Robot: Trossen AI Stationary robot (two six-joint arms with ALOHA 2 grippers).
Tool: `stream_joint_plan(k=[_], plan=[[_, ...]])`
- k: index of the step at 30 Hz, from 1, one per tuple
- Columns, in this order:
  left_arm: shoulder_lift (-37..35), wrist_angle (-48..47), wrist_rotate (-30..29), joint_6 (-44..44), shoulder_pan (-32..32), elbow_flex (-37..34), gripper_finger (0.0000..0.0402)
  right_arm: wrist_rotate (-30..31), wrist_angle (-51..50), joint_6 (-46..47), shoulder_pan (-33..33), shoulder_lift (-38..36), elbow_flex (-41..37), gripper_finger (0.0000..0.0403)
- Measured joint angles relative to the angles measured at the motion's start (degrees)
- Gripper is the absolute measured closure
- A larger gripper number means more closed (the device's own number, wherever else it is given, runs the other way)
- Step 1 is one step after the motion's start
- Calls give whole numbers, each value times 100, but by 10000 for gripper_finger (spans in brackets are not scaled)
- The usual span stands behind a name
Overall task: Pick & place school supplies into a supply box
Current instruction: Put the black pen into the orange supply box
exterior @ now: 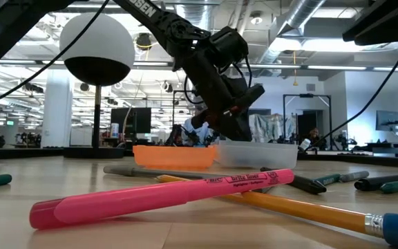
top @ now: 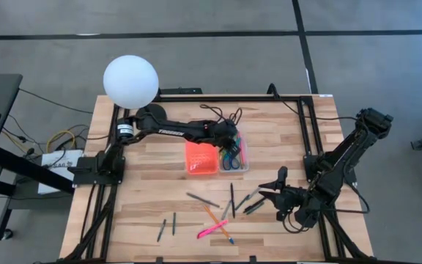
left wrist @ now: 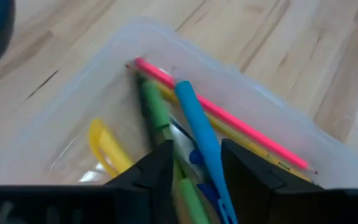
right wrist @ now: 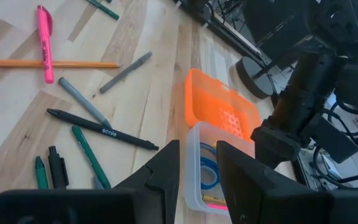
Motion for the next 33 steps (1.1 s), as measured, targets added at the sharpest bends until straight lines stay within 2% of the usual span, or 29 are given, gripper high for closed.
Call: stream_joint_plan(k=[5,8,13,22,28,33], plan=[[0,-121,348,600,-42,121,240,0,-75,143,0,0,0,302],[-7,-357,598,1167,-186,372,233,-127,-285,576,-15,18,0,302],[-88,-1051,310,2031,-709,726,233,-610,-462,1068,-129,57,0,302],[-416,-2300,-1814,2580,-2066,525,233,-1512,-340,1897,-273,57,-56,302],[-528,-2419,-3058,2253,-3048,-185,233,-1800,250,1868,-309,57,-459,302],[-614,-2734,-4199,1487,-3708,-571,233,-1986,462,1792,-461,57,-688,302]])
